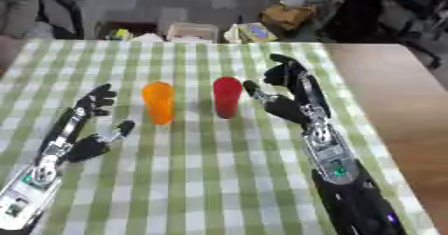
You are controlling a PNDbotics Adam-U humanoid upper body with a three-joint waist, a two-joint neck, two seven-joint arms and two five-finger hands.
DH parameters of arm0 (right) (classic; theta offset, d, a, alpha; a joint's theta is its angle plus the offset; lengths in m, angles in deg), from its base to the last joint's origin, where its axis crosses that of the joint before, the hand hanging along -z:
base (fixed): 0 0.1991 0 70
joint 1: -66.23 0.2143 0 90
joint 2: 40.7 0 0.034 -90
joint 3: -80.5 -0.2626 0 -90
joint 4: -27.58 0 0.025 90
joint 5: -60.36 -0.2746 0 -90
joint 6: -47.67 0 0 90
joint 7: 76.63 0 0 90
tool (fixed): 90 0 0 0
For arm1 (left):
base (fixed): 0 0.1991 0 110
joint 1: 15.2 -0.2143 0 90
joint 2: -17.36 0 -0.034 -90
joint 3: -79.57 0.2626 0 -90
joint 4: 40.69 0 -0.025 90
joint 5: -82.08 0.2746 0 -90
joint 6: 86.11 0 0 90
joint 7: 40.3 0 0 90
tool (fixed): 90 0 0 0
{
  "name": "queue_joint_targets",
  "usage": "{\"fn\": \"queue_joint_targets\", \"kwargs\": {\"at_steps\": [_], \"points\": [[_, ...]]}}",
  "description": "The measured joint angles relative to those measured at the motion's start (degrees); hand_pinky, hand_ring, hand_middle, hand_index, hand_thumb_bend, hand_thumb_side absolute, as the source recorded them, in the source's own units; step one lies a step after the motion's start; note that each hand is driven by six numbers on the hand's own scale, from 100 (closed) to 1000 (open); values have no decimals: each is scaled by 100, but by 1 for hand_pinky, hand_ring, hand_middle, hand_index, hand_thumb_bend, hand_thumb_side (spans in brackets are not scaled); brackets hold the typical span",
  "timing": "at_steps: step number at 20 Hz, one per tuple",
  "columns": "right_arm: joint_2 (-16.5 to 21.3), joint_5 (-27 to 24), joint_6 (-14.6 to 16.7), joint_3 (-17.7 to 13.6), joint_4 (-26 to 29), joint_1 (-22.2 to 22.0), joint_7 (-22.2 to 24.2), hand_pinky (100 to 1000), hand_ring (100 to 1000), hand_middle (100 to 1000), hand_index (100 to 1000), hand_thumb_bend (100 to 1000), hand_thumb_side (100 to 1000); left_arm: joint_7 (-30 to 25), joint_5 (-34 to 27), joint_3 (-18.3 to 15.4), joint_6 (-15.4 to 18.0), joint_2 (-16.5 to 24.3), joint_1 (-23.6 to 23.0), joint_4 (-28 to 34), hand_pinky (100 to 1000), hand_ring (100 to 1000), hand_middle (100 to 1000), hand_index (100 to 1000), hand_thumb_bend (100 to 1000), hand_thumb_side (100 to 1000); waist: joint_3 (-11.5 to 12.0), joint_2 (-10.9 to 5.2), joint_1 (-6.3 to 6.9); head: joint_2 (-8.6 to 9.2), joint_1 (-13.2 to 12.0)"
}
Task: Pour the contents of one cup into another cup.
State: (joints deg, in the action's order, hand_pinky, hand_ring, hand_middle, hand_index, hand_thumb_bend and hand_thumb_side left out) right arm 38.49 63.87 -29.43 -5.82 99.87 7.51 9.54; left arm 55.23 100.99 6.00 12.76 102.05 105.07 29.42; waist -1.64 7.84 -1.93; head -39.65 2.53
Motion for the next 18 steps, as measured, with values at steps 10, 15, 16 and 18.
{"fn": "queue_joint_targets", "kwargs": {"at_steps": [10, 15, 16, 18], "points": [[-31, -1, 12, 25, 0, 2, 24, 729, 622, 563, 834, 561, 261, 306, 416, -3, 221, -327, 546, -983, 793, 846, 831, 984, 536, 542, -123, 12, 3, 0, -46], [-46, -1, 10, 31, -1, 8, 39, 729, 622, 563, 834, 561, 262, 453, 562, -56, 241, -426, 711, -1324, 791, 844, 828, 984, 534, 543, -174, 26, 0, 0, -74], [-47, -1, 9, 38, -1, 14, 41, 729, 622, 562, 834, 561, 262, 476, 583, -72, 245, -427, 737, -1378, 791, 844, 828, 984, 534, 543, -193, 30, -1, 0, -79], [-48, -2, 7, 46, -2, 21, 44, 729, 622, 562, 834, 561, 263, 512, 622, -91, 255, -429, 801, -1460, 790, 844, 826, 984, 532, 541, -198, 31, -1, 0, -90]]}}
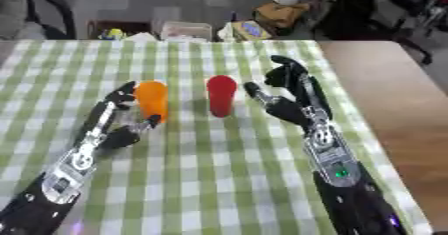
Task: Pour the contents of one cup into another cup.
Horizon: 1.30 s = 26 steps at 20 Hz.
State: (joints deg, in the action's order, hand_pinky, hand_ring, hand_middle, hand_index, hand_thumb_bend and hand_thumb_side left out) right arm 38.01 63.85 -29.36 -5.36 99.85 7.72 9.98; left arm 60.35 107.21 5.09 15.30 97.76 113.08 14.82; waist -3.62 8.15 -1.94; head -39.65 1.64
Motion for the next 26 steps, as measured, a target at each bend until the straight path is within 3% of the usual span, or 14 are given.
{"fn": "queue_joint_targets", "kwargs": {"at_steps": [14, 26], "points": [[-6, 0, 9, 14, -30, 21, 31, 729, 621, 561, 833, 560, 262, 87, 124, -55, 15, 0, 273, -219, 782, 829, 794, 979, 529, 543, -148, 45, 17, 24, -9], [-49, 0, 13, 15, -35, 60, 36, 729, 621, 560, 833, 559, 262, 37, 199, -57, 67, -47, 383, -418, 747, 744, 701, 968, 523, 538, -199, 73, 2, 65, -40]]}}
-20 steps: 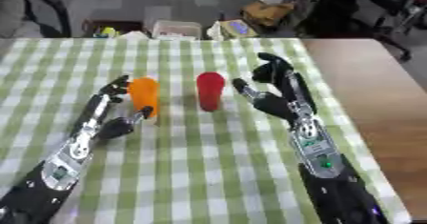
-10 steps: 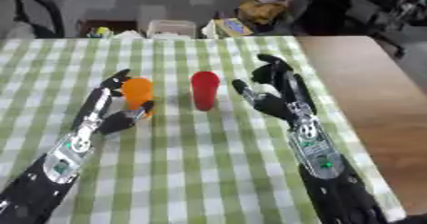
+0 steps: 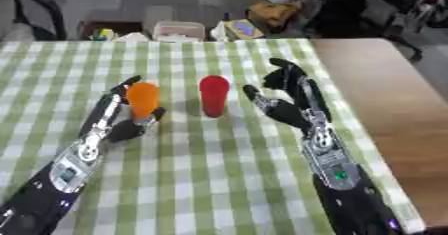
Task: Pour the contents of one cup into another cup.
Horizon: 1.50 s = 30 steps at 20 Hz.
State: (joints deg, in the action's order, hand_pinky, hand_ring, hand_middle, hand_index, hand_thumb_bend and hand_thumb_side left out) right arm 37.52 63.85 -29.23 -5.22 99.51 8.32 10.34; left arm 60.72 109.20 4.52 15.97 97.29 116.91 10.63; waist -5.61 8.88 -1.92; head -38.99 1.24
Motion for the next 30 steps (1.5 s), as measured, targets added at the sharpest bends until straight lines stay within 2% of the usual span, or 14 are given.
{"fn": "queue_joint_targets", "kwargs": {"at_steps": [6, 10, 12, 17, 18, 20, 24, 30], "points": [[-4, 0, 0, 0, -2, 13, 1, 728, 621, 560, 833, 558, 261, -35, -33, -1, 52, -52, 26, -109, 716, 672, 602, 968, 498, 516, -32, 13, -1, 26, -10], [-10, 0, 0, 0, -7, 14, 1, 728, 621, 560, 833, 557, 261, -62, -102, -18, 103, -70, 32, -147, 690, 608, 531, 967, 438, 489, -38, 16, 0, 26, -10], [-18, 0, 0, 0, -20, 14, 1, 728, 621, 560, 833, 557, 261, -61, -129, -33, 135, -80, 40, -170, 673, 568, 489, 964, 366, 464, -44, 16, 1, 26, -10], [-44, 0, 0, 0, -33, 14, 1, 728, 622, 560, 833, 555, 261, 38, -231, -36, 242, -104, 50, -191, 594, 449, 367, 944, 120, 417, -76, 16, 7, 26, -10], [-46, 0, 0, 0, -33, 14, 1, 728, 622, 560, 833, 555, 262, 68, -272, -36, 262, -106, 46, -191, 581, 431, 349, 940, 100, 415, -78, 16, 7, 26, -9], [-47, 0, 0, 0, -34, 14, 1, 728, 621, 560, 833, 555, 262, 134, -352, -36, 296, -123, 27, -174, 555, 399, 317, 930, 100, 412, -78, 15, 8, 26, -8], [-47, 1, -1, 0, -38, 14, 3, 728, 621, 559, 833, 552, 253, 299, -570, -32, 311, -144, -63, -32, 548, 395, 312, 924, 100, 413, -65, 15, 9, 26, -5], [-49, 51, -13, 4, -177, 14, 35, 726, 619, 556, 834, 549, 238, 413, -946, 41, 253, 1, -254, 611, 547, 396, 313, 923, 100, 417, 95, -23, 43, 24, 41]]}}
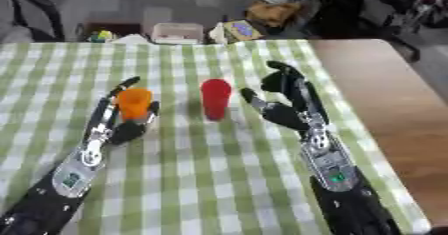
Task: Pour the contents of one cup into another cup.
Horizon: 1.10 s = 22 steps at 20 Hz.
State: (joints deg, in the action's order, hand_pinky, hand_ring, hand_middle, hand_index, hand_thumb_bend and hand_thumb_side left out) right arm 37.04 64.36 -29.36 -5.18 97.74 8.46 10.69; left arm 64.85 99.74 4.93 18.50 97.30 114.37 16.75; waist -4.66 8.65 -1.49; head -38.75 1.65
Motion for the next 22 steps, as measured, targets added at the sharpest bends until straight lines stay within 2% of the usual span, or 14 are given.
{"fn": "queue_joint_targets", "kwargs": {"at_steps": [8, 9, 15, 22], "points": [[-12, 212, 121, 70, -504, 19, 11, 735, 643, 580, 842, 571, 258, -125, -490, 178, -217, 176, -325, 1135, 546, 395, 311, 922, 100, 429, 262, -62, 76, -44, 92], [-20, 259, 166, 80, -569, 40, 12, 751, 675, 607, 850, 581, 267, -146, -540, 196, -256, 189, -341, 1256, 548, 395, 311, 922, 100, 434, 270, -66, 85, -46, 102], [-174, 741, 471, 141, -1000, 250, 18, 775, 716, 636, 858, 590, 275, -267, -808, 338, -424, 205, -436, 1879, 549, 395, 311, 922, 100, 440, 398, -90, 164, -48, 180], [-400, 1331, 698, 168, -1449, 466, -58, 801, 747, 650, 861, 589, 277, -386, -1007, 492, -524, 148, -485, 2315, 552, 395, 311, 922, 100, 442, 505, -108, 233, -48, 251]]}}
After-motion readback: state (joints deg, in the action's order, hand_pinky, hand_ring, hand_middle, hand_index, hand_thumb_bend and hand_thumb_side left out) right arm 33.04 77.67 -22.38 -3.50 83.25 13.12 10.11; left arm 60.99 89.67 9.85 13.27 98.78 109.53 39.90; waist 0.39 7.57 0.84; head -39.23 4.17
